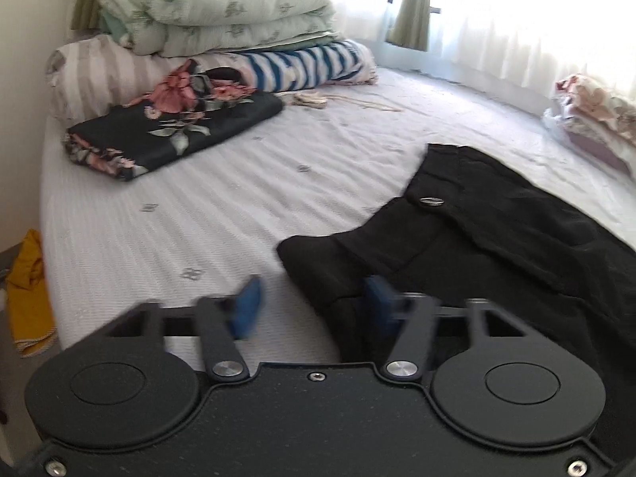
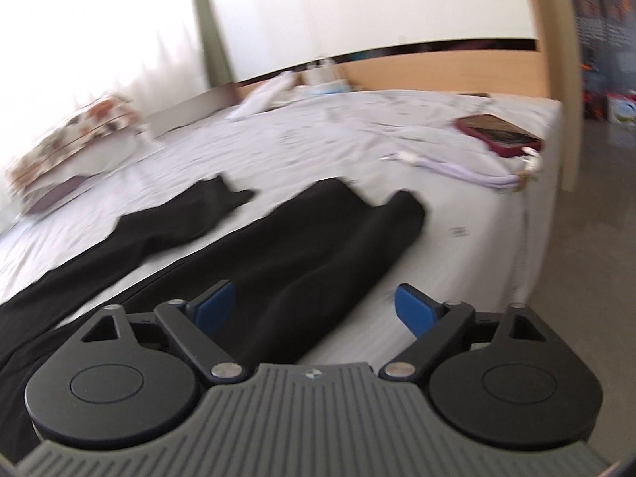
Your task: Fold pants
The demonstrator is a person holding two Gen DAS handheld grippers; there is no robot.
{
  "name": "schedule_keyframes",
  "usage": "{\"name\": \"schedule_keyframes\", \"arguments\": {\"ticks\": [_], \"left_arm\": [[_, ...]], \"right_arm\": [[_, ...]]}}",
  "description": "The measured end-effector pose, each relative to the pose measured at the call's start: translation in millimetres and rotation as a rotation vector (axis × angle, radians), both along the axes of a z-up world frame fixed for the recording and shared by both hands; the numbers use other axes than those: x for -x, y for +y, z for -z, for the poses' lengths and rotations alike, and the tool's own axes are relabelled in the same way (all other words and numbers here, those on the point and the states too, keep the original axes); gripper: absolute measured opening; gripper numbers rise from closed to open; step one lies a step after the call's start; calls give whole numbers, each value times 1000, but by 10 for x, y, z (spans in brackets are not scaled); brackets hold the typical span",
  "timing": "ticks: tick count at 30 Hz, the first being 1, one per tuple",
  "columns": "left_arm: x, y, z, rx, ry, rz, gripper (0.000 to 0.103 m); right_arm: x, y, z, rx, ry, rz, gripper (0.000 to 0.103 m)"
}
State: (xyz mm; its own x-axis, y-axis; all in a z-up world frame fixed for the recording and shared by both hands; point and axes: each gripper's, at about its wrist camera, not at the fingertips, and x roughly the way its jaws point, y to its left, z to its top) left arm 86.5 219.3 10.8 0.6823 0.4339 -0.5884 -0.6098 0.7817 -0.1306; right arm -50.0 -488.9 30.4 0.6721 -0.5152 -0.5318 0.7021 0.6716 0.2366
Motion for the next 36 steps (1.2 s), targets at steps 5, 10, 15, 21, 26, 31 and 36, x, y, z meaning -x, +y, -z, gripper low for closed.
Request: {"name": "schedule_keyframes", "arguments": {"ticks": [5, 10, 15, 21, 26, 31, 36], "left_arm": [[-31, -128, -79, -42, 9, -33, 14], [11, -217, -207, -81, -12, -52, 12], [113, -270, -322, -139, -20, -77, 12], [103, -238, -162, -126, 69, -98, 13], [68, -270, -160, -154, 82, -114, 18], [62, -293, -318, -270, 96, -158, 56], [-36, -393, -626, -312, 39, -39, 82]], "right_arm": [[-36, -465, 126, -33, 24, 91, 79], [-181, -729, 148, -36, 48, 88, 32], [-211, -825, 27, -6, 99, 76, 15], [-259, -899, 157, 65, 247, 88, 14], [-288, -835, 45, 100, 254, 95, 32], [-218, -754, -275, 122, 183, 89, 48], [-343, -648, -642, 99, 102, -4, 69]]}}
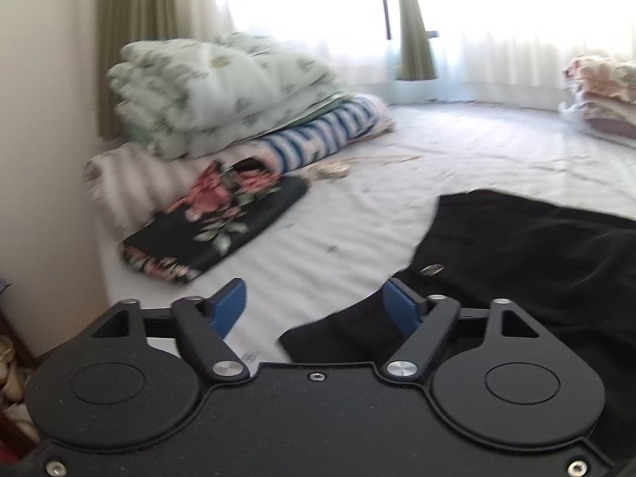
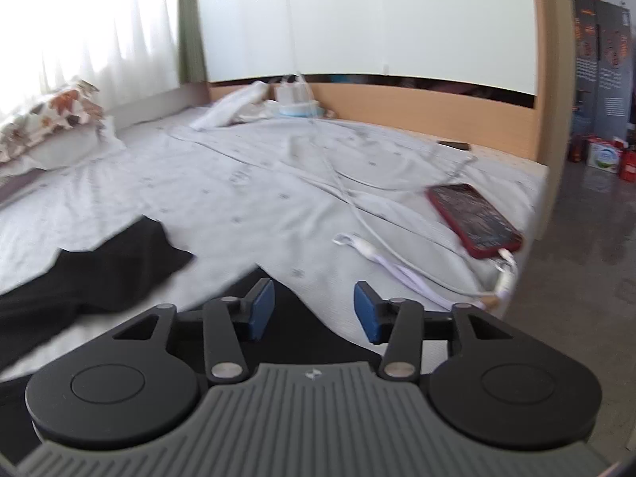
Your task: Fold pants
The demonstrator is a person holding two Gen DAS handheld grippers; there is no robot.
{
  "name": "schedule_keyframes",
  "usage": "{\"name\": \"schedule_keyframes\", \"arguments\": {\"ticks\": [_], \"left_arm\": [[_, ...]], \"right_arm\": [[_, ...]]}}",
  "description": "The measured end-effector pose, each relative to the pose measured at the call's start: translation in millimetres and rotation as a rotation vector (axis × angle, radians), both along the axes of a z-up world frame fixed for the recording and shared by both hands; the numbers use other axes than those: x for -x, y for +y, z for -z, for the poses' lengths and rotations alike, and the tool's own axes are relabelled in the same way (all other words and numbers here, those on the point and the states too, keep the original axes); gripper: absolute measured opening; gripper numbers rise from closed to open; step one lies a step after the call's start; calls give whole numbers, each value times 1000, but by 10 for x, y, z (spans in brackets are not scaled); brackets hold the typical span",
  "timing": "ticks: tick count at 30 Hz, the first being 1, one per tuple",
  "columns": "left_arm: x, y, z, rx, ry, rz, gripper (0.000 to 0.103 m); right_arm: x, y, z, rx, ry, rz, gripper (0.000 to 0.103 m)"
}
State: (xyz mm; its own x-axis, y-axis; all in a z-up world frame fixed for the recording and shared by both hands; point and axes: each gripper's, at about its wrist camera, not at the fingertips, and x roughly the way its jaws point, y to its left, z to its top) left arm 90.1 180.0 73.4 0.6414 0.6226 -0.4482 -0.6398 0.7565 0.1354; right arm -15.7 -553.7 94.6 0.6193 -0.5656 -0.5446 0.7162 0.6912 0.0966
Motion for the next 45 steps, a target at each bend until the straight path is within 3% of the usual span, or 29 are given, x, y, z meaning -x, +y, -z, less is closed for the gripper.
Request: {"name": "schedule_keyframes", "arguments": {"ticks": [1, 5, 13, 16, 25, 29, 37, 39, 43, 45], "left_arm": [[-37, -19, -77, 11, -11, 36, 87], [-283, -107, -358, 51, -32, 164, 99], [-1001, -282, -565, 177, 24, 332, 103], [-1347, -260, -522, 248, 70, 361, 103], [-2373, 46, -219, 414, 122, 263, 103], [-2716, 201, -6, 477, 101, 212, 103], [-3178, 501, 471, 508, 107, 64, 103], [-3249, 529, 556, 486, 121, 40, 103], [-3366, 462, 613, 360, 160, 50, 103], [-3409, 473, 670, 350, 181, 30, 103]], "right_arm": [[-55, 30, -67, -10, -15, -24, 72], [-341, 157, -293, -51, -59, -129, 101], [-1157, 517, -533, -38, 5, -283, 103], [-1489, 556, -526, -93, 27, -294, 103], [-2496, 494, -207, -322, 43, -237, 103], [-2909, 461, -9, -306, 55, -161, 103], [-3583, 236, 413, -321, 81, -80, 103], [-3741, 229, 525, -289, 120, -66, 103], [-3973, 217, 703, -238, 162, -42, 103], [-4046, 191, 783, -242, 172, -28, 103]]}}
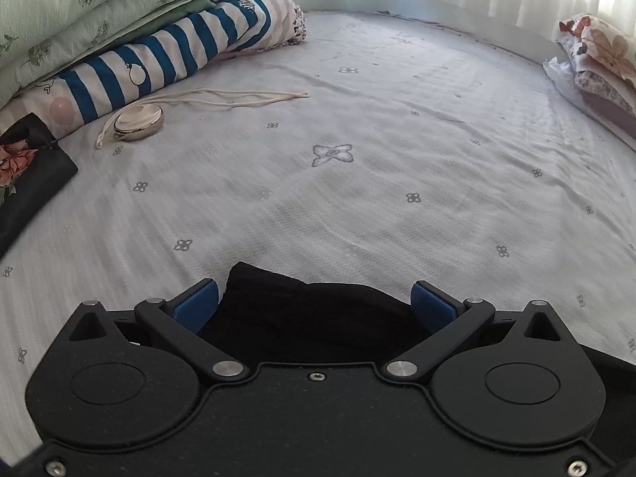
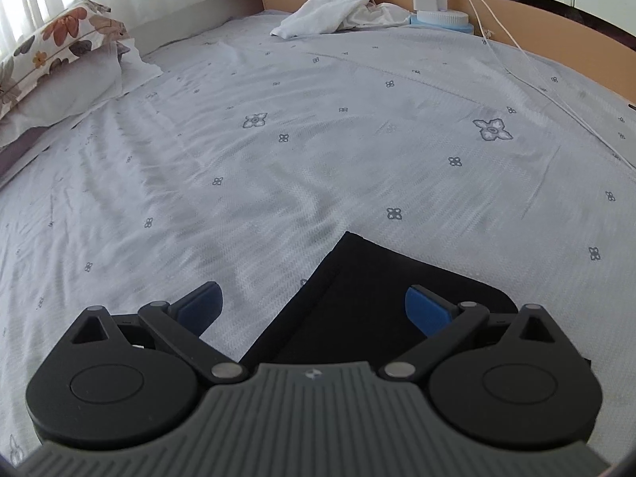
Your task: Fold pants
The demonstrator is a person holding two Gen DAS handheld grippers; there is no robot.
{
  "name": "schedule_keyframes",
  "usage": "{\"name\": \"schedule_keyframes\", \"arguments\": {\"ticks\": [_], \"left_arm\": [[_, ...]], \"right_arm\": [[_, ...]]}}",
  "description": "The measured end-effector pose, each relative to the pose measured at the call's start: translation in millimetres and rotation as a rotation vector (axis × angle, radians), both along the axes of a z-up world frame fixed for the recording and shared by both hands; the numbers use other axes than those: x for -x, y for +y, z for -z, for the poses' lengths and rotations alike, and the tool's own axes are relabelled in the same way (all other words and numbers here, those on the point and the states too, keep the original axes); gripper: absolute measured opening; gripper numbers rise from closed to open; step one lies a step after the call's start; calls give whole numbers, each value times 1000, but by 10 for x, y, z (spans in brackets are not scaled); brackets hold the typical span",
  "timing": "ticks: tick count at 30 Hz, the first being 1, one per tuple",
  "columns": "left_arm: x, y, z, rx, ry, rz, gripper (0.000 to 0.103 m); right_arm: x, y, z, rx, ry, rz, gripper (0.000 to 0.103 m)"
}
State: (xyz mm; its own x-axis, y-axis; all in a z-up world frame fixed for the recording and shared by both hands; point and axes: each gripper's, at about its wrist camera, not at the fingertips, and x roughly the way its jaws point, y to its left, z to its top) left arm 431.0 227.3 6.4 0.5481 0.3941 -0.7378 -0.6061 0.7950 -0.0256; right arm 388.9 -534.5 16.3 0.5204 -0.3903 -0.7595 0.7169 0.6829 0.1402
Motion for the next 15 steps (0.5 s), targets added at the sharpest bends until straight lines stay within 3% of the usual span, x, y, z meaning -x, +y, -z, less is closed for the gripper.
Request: {"name": "schedule_keyframes", "arguments": {"ticks": [4, 6, 7, 9, 10, 15], "left_arm": [[-26, 36, 75, 5, -4, -33, 103], [-44, 14, 83, -9, 9, -32, 103], [-54, 7, 85, -13, 12, -33, 103], [-63, 12, 81, -11, 18, -37, 103], [-67, 19, 77, -6, 19, -40, 103], [-97, 65, 31, 26, 38, -47, 103]], "right_arm": [[-92, -7, 169, -13, 67, 23, 96], [-110, 65, 147, 45, 108, 20, 69], [-104, 90, 125, 77, 132, 29, 60], [-41, 64, 65, 78, 122, 32, 29], [4, 16, 39, 59, 114, 48, 22], [294, -212, -19, -55, 53, 75, 15]]}}
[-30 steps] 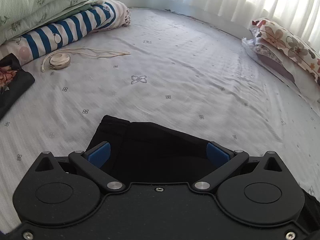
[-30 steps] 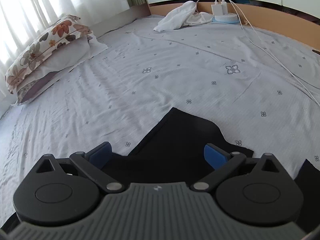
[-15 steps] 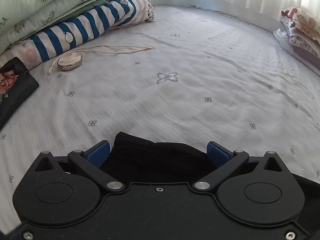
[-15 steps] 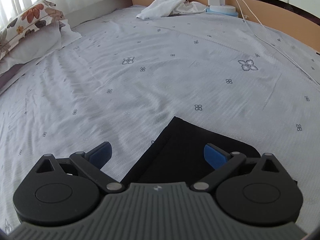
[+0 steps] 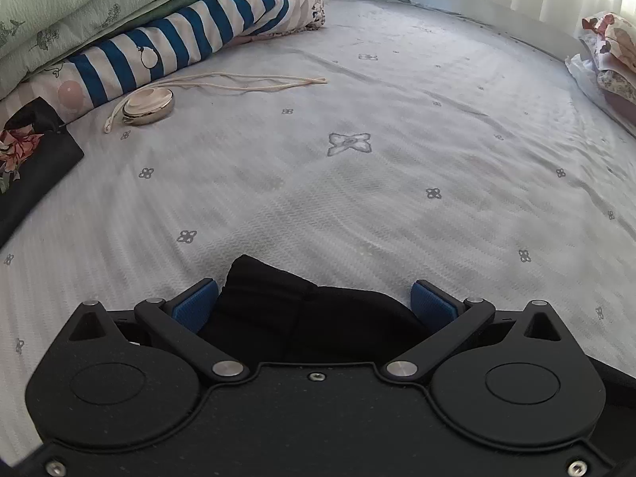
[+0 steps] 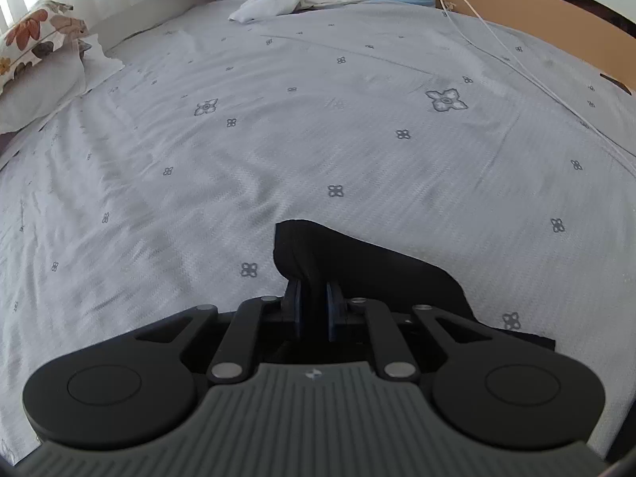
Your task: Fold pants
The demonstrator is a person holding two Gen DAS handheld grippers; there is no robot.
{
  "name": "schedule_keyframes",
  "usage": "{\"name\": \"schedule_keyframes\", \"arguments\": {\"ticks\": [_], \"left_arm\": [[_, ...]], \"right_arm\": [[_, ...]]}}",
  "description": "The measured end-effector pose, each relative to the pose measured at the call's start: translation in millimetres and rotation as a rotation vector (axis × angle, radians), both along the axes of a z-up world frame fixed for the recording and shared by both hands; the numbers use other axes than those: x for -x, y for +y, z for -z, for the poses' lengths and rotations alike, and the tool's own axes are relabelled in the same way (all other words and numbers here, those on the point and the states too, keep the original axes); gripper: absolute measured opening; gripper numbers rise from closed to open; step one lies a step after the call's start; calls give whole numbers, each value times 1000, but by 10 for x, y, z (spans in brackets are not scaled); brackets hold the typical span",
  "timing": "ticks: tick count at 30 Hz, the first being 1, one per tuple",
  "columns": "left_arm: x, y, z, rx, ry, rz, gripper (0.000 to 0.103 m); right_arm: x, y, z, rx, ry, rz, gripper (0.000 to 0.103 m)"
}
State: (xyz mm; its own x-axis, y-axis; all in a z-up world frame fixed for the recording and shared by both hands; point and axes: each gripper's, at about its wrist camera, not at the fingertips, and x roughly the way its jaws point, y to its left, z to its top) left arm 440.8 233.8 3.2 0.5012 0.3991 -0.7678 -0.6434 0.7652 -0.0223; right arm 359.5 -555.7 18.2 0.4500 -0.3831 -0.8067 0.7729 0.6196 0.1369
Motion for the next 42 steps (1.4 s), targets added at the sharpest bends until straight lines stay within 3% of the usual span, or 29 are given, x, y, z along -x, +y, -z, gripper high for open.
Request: {"name": "schedule_keyframes", "arguments": {"ticks": [3, 10, 13, 18, 19, 20, 21, 24, 26, 27, 29, 33, 38, 42], "left_arm": [[-10, 65, -63, 46, 0, -3, 103], [115, 310, -229, 238, -73, 9, 98], [136, 358, -263, 278, -72, 33, 94], [90, 316, -342, 313, -68, 61, 94], [60, 280, -355, 296, -50, 63, 94], [32, 250, -364, 276, -31, 62, 94], [2, 198, -384, 240, -7, 56, 93], [36, 28, -569, 67, -18, 69, 91], [79, -91, -731, -31, -43, 112, 97], [83, -131, -797, -40, -47, 134, 100], [49, -179, -852, 30, -49, 173, 100], [-120, -274, -693, 226, -12, 187, 100], [-262, -341, -364, 232, 28, 89, 100], [-295, -335, -157, 233, 27, 9, 103]], "right_arm": [[173, -46, -72, -1, -19, -8, 13], [545, -165, -258, 69, -26, -5, 6], [661, -262, -232, 12, -49, -5, 7], [657, -268, -218, -64, -95, -31, 22], [627, -246, -224, -71, -101, -44, 33], [593, -220, -230, -77, -107, -54, 53], [560, -193, -236, -85, -117, -67, 67], [417, -96, -248, -143, -141, -150, 87], [311, -27, -253, -181, -146, -176, 93], [245, 8, -249, -198, -144, -182, 95], [104, 76, -216, -225, -134, -186, 103], [-176, 303, -86, -218, -71, -178, 103], [-405, 560, 79, -89, 27, -156, 103], [-478, 575, 145, -40, 43, -103, 103]]}}
